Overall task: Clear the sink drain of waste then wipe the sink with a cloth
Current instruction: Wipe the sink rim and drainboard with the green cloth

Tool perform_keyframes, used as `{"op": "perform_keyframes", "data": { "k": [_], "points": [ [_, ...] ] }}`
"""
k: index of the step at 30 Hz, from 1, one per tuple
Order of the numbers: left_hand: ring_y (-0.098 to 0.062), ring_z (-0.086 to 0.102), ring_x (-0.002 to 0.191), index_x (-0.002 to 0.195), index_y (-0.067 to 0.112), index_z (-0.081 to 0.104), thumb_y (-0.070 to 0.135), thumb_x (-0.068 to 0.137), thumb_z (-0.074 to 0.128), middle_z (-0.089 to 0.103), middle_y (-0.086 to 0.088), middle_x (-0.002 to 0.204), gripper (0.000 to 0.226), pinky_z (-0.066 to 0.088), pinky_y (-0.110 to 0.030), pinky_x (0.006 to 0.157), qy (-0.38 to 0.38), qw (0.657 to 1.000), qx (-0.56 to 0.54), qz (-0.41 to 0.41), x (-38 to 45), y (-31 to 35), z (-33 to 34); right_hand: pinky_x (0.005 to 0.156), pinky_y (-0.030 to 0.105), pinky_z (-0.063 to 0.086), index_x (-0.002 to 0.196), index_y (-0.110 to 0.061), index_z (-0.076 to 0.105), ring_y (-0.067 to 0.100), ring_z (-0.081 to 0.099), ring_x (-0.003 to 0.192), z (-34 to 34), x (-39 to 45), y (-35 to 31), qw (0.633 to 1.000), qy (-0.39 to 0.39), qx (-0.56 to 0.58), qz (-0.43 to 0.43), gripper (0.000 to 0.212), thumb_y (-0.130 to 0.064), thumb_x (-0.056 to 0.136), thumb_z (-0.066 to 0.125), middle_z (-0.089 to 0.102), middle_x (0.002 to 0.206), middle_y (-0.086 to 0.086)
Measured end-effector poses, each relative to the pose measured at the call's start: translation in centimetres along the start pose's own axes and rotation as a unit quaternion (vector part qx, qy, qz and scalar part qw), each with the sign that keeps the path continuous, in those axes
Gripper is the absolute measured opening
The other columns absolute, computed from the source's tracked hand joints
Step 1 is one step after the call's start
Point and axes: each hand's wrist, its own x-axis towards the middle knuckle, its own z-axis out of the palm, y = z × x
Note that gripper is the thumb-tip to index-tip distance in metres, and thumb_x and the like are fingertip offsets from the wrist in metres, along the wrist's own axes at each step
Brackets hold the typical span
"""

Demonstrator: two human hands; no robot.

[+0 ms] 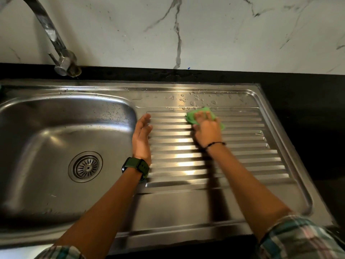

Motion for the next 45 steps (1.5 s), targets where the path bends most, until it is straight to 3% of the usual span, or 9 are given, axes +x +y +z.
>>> {"op": "perform_keyframes", "data": {
  "k": [5, 8, 11, 15, 20, 30, 34, 39, 45],
  "points": [
    [-0.026, 0.047, 0.125, 0.131, 0.017, 0.044, 0.019, 0.082, 0.042, 0.051, -0.009, 0.135, 0.049, 0.040, -0.045, 0.105, 0.015, 1.000, 0.000, -0.001, -0.1, 0.2, 0.3, 0.116, 0.045, 0.011, 0.142, -0.020, 0.030, 0.025, 0.014, 0.144, 3.7, 0.3, -10.2, 0.987, -0.038, -0.017, -0.153, 0.053, -0.019, 0.091, 0.045, 0.029, 0.152, 0.004],
    [-0.022, 0.047, 0.125, 0.132, 0.021, 0.043, 0.020, 0.081, 0.043, 0.049, -0.005, 0.137, 0.052, 0.043, -0.041, 0.102, 0.008, 0.999, 0.041, 0.016, -0.4, 0.2, 0.4, 0.118, 0.041, 0.011, 0.145, -0.020, 0.021, 0.022, 0.013, 0.145, 3.7, 0.6, -9.5, 0.977, -0.050, -0.058, -0.199, 0.060, -0.020, 0.091, 0.046, 0.023, 0.155, 0.002],
    [-0.017, 0.046, 0.124, 0.131, 0.027, 0.044, 0.029, 0.074, 0.046, 0.047, -0.004, 0.138, 0.057, 0.039, -0.036, 0.104, -0.010, 0.996, 0.082, 0.028, -0.9, 0.2, 0.1, 0.118, 0.036, 0.014, 0.143, -0.020, 0.030, 0.019, 0.020, 0.144, 2.3, 0.5, -5.5, 0.972, -0.046, -0.043, -0.226, 0.058, -0.011, 0.089, 0.049, 0.030, 0.153, 0.002],
    [-0.027, 0.047, 0.123, 0.128, 0.025, 0.048, 0.029, 0.073, 0.046, 0.049, -0.009, 0.134, 0.055, 0.038, -0.045, 0.107, 0.013, 0.998, 0.062, 0.015, -0.8, 0.4, -0.5, 0.116, 0.037, 0.017, 0.135, -0.012, 0.044, 0.024, 0.030, 0.140, -0.2, -0.5, 2.2, 0.989, -0.007, -0.010, -0.148, 0.048, -0.004, 0.088, 0.052, 0.042, 0.145, 0.009],
    [-0.022, 0.044, 0.126, 0.131, 0.026, 0.044, 0.029, 0.077, 0.045, 0.046, -0.005, 0.138, 0.055, 0.037, -0.038, 0.107, -0.006, 0.997, 0.077, 0.028, -0.4, 0.2, -0.2, 0.110, 0.051, 0.029, 0.133, -0.002, 0.046, 0.041, 0.039, 0.131, -4.5, -1.4, 13.8, 0.996, 0.017, -0.005, 0.093, 0.043, -0.003, 0.090, 0.049, 0.041, 0.143, 0.024],
    [-0.019, 0.041, 0.127, 0.134, 0.024, 0.041, 0.031, 0.085, 0.045, 0.042, -0.003, 0.142, 0.050, 0.034, -0.041, 0.109, -0.006, 0.991, 0.125, 0.041, 2.8, 0.8, 1.2, 0.110, 0.043, 0.021, 0.133, -0.006, 0.047, 0.035, 0.031, 0.136, -4.1, -0.3, 13.3, 0.982, 0.053, 0.056, 0.174, 0.040, -0.013, 0.094, 0.047, 0.037, 0.146, 0.018],
    [-0.014, 0.042, 0.125, 0.131, 0.025, 0.045, 0.036, 0.075, 0.044, 0.044, 0.001, 0.140, 0.057, 0.033, -0.038, 0.110, 0.021, 0.994, 0.096, 0.039, 3.5, 0.5, 1.6, 0.115, 0.041, 0.020, 0.138, -0.013, 0.041, 0.032, 0.029, 0.138, -3.0, 0.6, 8.4, 0.993, 0.013, 0.048, 0.105, 0.043, -0.017, 0.095, 0.046, 0.034, 0.149, 0.015],
    [-0.016, 0.040, 0.129, 0.126, 0.027, 0.046, 0.029, 0.075, 0.044, 0.047, 0.002, 0.136, 0.051, 0.029, -0.039, 0.114, 0.044, 0.998, 0.023, 0.025, 4.1, 0.3, 1.2, 0.119, 0.038, 0.000, 0.139, -0.022, 0.036, 0.018, 0.009, 0.146, 1.4, 1.3, -3.1, 0.996, -0.004, 0.077, -0.050, 0.046, -0.019, 0.095, 0.044, 0.027, 0.154, 0.001],
    [-0.019, 0.049, 0.122, 0.122, 0.031, 0.048, 0.029, 0.073, 0.045, 0.052, -0.002, 0.129, 0.049, 0.044, -0.036, 0.099, 0.057, 0.998, 0.016, 0.027, 3.9, 0.4, 1.4, 0.118, 0.043, 0.001, 0.142, -0.024, 0.030, 0.022, 0.005, 0.146, 4.3, 2.2, -9.8, 0.979, -0.055, 0.003, -0.197, 0.049, -0.026, 0.094, 0.042, 0.020, 0.156, -0.001]
  ]
}}
